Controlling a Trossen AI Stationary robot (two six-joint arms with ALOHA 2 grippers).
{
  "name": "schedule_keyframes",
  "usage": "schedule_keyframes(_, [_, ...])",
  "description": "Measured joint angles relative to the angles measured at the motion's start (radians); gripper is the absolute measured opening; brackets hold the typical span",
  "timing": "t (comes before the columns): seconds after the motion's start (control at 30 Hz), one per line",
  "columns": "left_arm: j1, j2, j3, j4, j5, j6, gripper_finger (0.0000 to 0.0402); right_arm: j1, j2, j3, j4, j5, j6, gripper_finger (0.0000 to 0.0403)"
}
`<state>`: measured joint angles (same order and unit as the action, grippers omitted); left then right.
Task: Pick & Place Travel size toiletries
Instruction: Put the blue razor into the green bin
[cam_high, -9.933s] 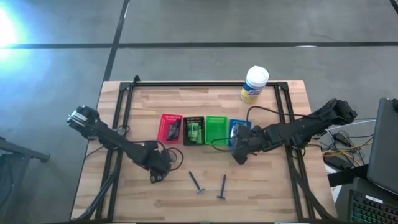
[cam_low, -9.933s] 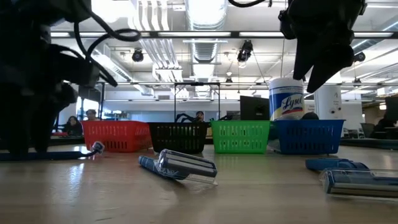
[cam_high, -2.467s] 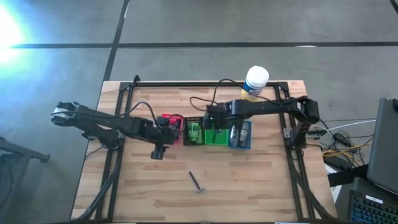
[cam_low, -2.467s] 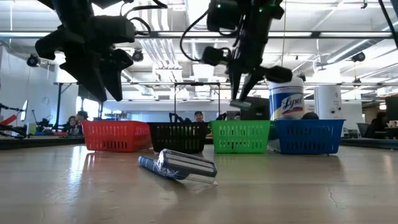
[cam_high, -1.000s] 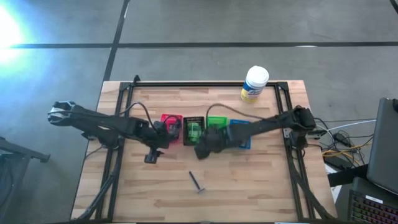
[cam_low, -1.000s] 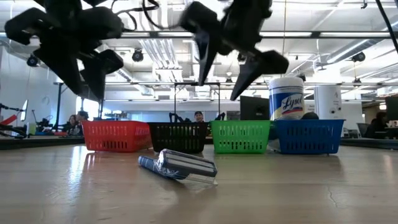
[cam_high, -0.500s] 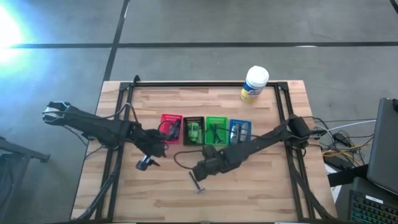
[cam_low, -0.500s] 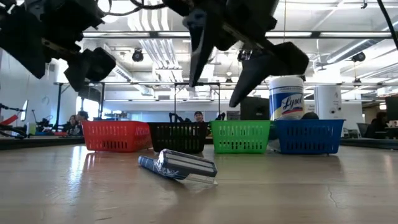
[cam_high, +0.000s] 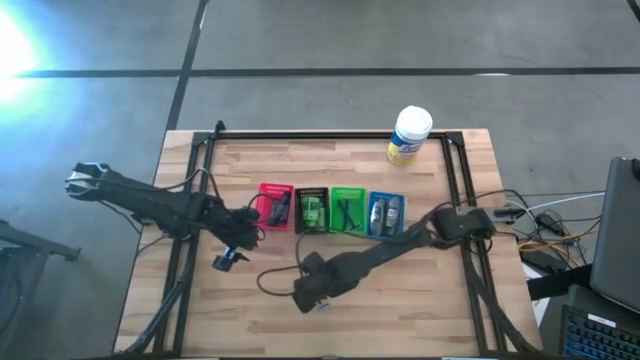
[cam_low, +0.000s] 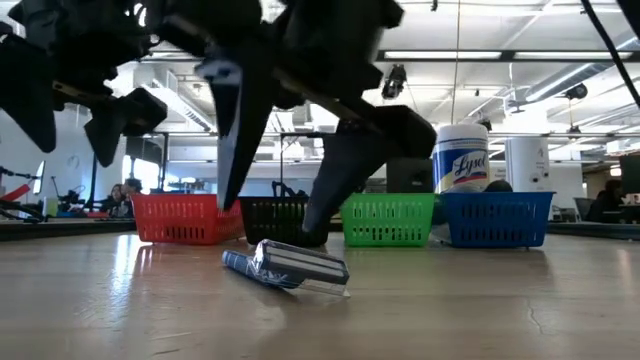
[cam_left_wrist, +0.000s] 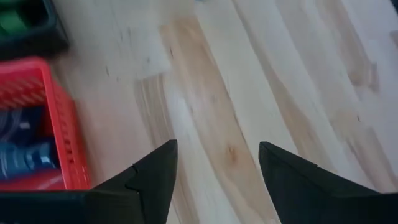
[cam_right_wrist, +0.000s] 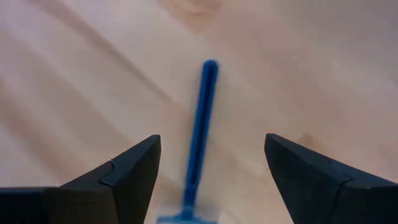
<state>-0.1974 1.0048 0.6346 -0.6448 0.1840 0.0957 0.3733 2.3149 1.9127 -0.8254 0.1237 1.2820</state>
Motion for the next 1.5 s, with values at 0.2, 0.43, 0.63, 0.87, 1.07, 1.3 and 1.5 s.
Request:
schedule_keyframes(0.2, [0.000, -0.015, 0.000, -0.058, 0.000, -0.019, 0.0229, 0.000, 0.132, 0.219, -0.177, 0.044, -0.033, 0.0268])
schedule_keyframes(0.43, [0.000, -0.056, 0.000, -0.055, 0.001, -0.019, 0.0229, 0.011, 0.249, 0.367, -0.217, 0.035, -0.001, 0.0235])
schedule_keyframes(0.63, [-0.001, -0.101, 0.000, -0.055, 0.001, -0.018, 0.0229, 0.035, 0.294, 0.429, -0.348, 0.049, 0.040, 0.0197])
schedule_keyframes(0.87, [0.000, -0.127, 0.000, -0.054, 0.001, -0.018, 0.0229, 0.055, 0.294, 0.417, -0.460, 0.043, 0.033, 0.0097])
schedule_keyframes(1.07, [0.000, -0.127, 0.000, -0.053, -0.001, -0.019, 0.0229, 0.055, 0.289, 0.412, -0.529, 0.029, -0.006, 0.0022])
schedule_keyframes(1.3, [0.000, -0.127, 0.000, -0.049, -0.045, 0.007, 0.0229, 0.050, 0.226, 0.400, -0.657, 0.028, 0.103, 0.0017])
schedule_keyframes(1.5, [0.000, -0.127, 0.000, -0.036, -0.099, 0.042, 0.0229, -0.040, 0.040, 0.319, -0.660, 0.095, 0.157, 0.0014])
